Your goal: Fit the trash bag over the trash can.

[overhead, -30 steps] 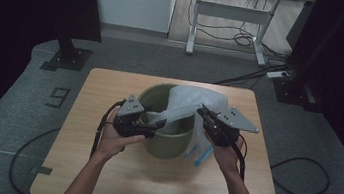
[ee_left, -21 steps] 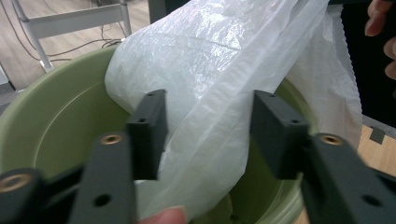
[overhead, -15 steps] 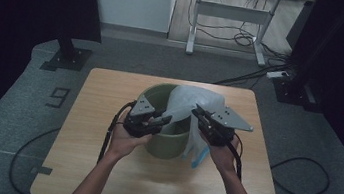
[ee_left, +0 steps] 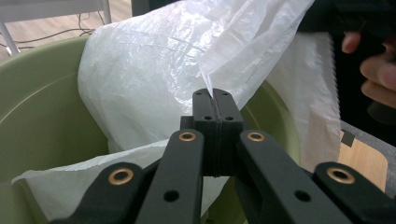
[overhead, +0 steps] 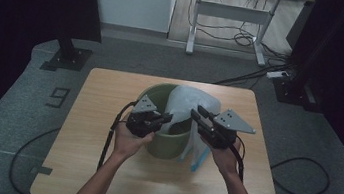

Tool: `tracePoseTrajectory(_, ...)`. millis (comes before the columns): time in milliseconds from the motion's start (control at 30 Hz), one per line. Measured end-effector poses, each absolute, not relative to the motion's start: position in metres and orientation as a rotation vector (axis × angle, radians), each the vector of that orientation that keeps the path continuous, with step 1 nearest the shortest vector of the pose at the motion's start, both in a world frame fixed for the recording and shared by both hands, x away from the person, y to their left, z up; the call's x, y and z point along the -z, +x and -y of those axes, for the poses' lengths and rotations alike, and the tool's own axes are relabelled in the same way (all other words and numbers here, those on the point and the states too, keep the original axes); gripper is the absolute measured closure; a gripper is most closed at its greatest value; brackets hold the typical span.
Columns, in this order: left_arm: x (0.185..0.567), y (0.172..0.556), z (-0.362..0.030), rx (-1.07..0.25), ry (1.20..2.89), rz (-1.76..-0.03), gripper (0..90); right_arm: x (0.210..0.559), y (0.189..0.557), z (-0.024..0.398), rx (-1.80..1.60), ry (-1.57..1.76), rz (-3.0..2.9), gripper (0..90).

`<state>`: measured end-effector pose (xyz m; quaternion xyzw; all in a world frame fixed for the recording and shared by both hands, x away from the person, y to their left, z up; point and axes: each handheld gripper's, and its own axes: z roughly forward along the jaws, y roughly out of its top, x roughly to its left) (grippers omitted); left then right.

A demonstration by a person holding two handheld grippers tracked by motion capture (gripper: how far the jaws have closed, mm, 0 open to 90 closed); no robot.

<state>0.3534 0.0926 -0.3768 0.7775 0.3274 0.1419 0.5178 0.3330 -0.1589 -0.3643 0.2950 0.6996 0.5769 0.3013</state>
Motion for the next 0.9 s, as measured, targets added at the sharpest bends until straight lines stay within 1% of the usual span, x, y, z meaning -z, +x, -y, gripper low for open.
tracePoseTrajectory(33,0.376,0.354,-0.093,-0.342,1.864,-0.787,89.8,0.367,0.329,0.160,-1.523,0.782,-1.851,56.5)
tracePoseTrajectory(167,0.376,0.354,-0.096,-0.330,1.855,-0.794,89.9,0.380,0.312,0.170,-1.527,0.819,-1.829,44.6)
tracePoseTrajectory(200,0.376,0.354,-0.096,-0.330,1.855,-0.794,89.9,0.387,0.306,0.175,-1.551,0.861,-1.820,39.5)
tracePoseTrajectory(233,0.376,0.354,-0.096,-0.330,1.853,-0.794,89.9,0.387,0.306,0.175,-1.551,0.861,-1.820,39.5)
tracePoseTrajectory(267,0.375,0.353,-0.095,-0.330,1.852,-0.793,89.9,0.392,0.302,0.176,-1.560,0.880,-1.821,37.4)
tracePoseTrajectory(367,0.375,0.353,-0.095,-0.332,1.850,-0.790,89.9,0.415,0.290,0.177,-1.545,0.930,-1.835,32.4)
tracePoseTrajectory(400,0.375,0.352,-0.094,-0.332,1.851,-0.789,89.9,0.415,0.290,0.177,-1.545,0.930,-1.835,32.4)
tracePoseTrajectory(433,0.375,0.352,-0.094,-0.332,1.853,-0.788,89.9,0.428,0.287,0.176,-1.533,0.959,-1.841,32.1)
tracePoseTrajectory(467,0.375,0.352,-0.094,-0.332,1.853,-0.788,89.9,0.428,0.287,0.176,-1.533,0.959,-1.841,32.1)
tracePoseTrajectory(600,0.375,0.352,-0.094,-0.333,1.858,-0.789,89.9,0.448,0.292,0.174,-1.496,1.000,-1.872,32.0)
tracePoseTrajectory(767,0.375,0.352,-0.095,-0.328,1.856,-0.788,89.9,0.461,0.300,0.171,-1.465,1.034,-1.888,32.0)
tracePoseTrajectory(833,0.374,0.351,-0.095,-0.327,1.857,-0.786,89.8,0.463,0.302,0.170,-1.451,1.045,-1.886,33.8)
tracePoseTrajectory(867,0.374,0.351,-0.096,-0.324,1.855,-0.785,89.8,0.467,0.304,0.169,-1.444,1.050,-1.895,38.1)
tracePoseTrajectory(900,0.374,0.351,-0.096,-0.323,1.854,-0.785,89.8,0.467,0.304,0.169,-1.444,1.050,-1.895,38.1)
